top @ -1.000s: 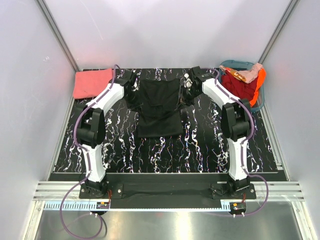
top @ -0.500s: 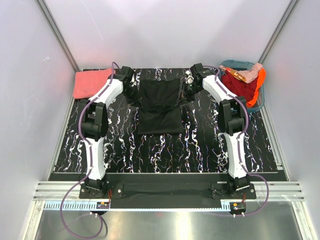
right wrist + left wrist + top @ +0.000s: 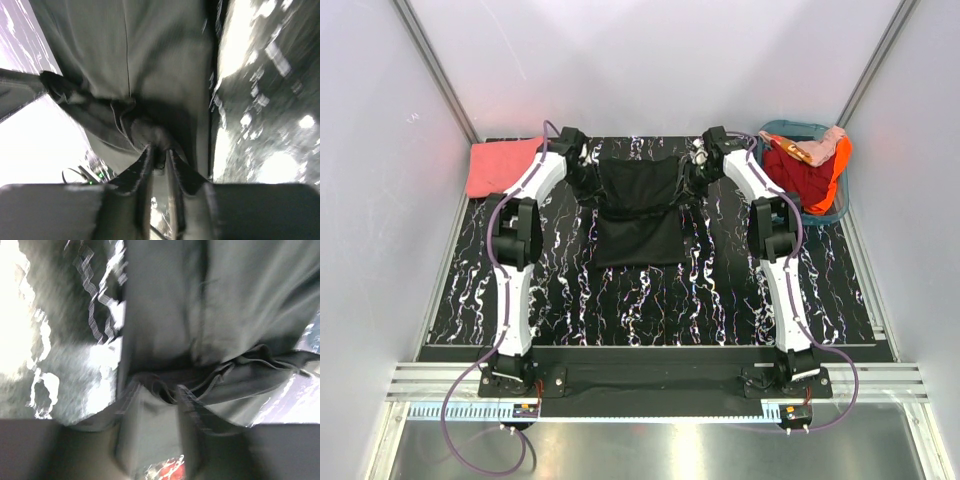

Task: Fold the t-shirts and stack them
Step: Fold the tshirt

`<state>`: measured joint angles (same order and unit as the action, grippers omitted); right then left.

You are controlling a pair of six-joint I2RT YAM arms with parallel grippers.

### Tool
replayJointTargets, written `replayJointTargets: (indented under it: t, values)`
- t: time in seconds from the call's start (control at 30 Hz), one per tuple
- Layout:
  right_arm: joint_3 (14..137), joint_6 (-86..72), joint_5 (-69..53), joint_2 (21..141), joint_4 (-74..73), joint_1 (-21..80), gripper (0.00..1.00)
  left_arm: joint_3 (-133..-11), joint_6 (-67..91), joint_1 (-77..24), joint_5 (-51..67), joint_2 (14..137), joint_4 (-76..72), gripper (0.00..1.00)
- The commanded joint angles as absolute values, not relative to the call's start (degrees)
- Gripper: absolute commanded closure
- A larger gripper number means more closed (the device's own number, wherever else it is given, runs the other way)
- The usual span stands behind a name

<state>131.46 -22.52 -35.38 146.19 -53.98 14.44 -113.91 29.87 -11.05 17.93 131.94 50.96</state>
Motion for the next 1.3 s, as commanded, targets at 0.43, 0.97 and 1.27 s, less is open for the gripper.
replayJointTargets:
  t: [0.43,0.97,1.27]
  values:
    - [120.0,-20.6,-32.1,129.9,-57.5,12.2,0.38,-98.7,23.2,-10.7,21.9,111.1,42.8,0.45]
    - [82.8,-26.6,-41.4,118.2,-34.5,17.7,0.91,-67.2,31.4,-14.5,31.7,103.7,24.3,0.62]
    - [70.4,-26.6,-39.0,117.1,-29.7,17.8,0.92,-56.0,29.7,-14.9,28.3,101.5,24.3,0.62]
